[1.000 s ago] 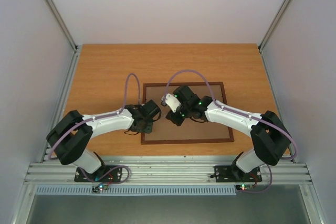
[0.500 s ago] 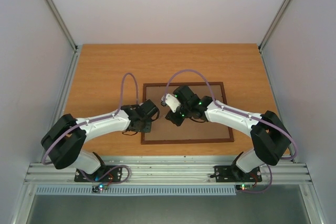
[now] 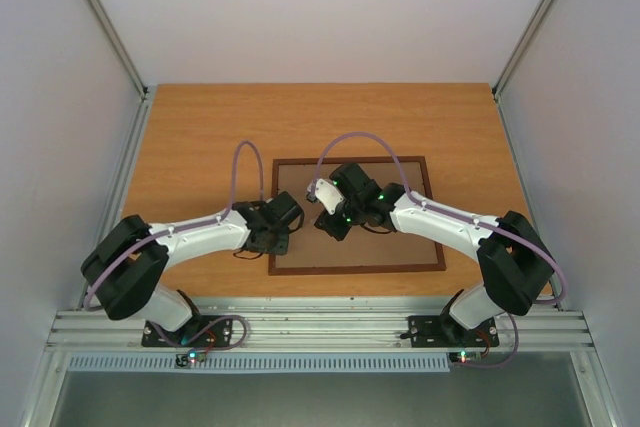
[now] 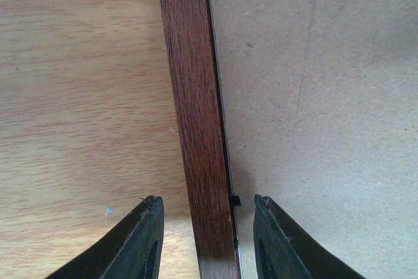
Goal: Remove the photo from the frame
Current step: Adjust the screwdriver.
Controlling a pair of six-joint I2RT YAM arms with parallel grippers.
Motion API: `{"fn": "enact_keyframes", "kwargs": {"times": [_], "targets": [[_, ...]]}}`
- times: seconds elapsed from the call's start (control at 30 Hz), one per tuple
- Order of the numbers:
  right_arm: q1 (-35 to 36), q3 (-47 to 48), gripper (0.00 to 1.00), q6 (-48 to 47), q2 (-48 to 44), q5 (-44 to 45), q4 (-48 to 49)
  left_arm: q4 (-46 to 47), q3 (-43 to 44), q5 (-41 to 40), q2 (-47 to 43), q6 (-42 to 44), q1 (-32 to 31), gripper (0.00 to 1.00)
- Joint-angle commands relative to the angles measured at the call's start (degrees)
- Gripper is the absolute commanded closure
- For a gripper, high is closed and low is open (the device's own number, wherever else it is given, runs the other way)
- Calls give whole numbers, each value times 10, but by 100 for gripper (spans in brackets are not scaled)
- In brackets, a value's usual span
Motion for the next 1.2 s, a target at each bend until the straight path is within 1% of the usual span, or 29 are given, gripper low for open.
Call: {"fn": "enact_keyframes", "kwargs": {"times": [0.0, 0.13, 0.23, 0.43, 0.57, 0.63, 0.67, 0.7, 0.73, 0.77, 0.8, 0.83, 0.87, 1.0, 1.07, 1.17], "targets": [[-2, -2, 99, 5, -14, -10, 7, 15, 12, -12, 22, 0, -3, 62], [-2, -3, 99, 4, -13, -10, 7, 18, 14, -13, 35, 1, -3, 66], [-2, -3, 99, 4, -12, -11, 8, 18, 12, -8, 34, 1, -3, 73], [-3, -1, 99, 3, -11, -13, 7, 11, 1, -16, 13, -2, -3, 83], [-3, 0, 99, 2, -11, -15, 7, 12, -5, -10, 2, -2, -2, 87], [-2, 1, 99, 2, -11, -17, 6, 15, -11, 3, -7, 0, -2, 87], [-2, 1, 99, 2, -12, -17, 5, 17, -15, 9, -12, 1, -2, 86], [-2, 2, 99, 1, -12, -17, 4, 18, -20, 14, -20, 2, -2, 82], [-3, 2, 99, 1, -13, -18, 4, 18, -27, 17, -29, 2, -2, 72], [-2, 2, 99, 1, -14, -17, 4, 18, -33, 21, -38, 1, -2, 59], [-2, 2, 99, 0, -15, -18, 5, 21, -40, 25, -50, -1, 0, 53], [-2, 2, 99, 1, -14, -18, 7, 24, -45, 29, -62, -3, 3, 49], [-2, 3, 99, 0, -14, -19, 9, 28, -49, 35, -74, -3, 8, 47], [-2, 9, 99, 2, -13, -23, 26, 51, -59, 68, -114, 2, 52, 45], [-2, 13, 99, 4, -13, -25, 37, 69, -67, 100, -134, 5, 78, 41], [-3, 15, 99, 14, -12, -20, 61, 111, -90, 155, -175, -7, 115, 40]]}}
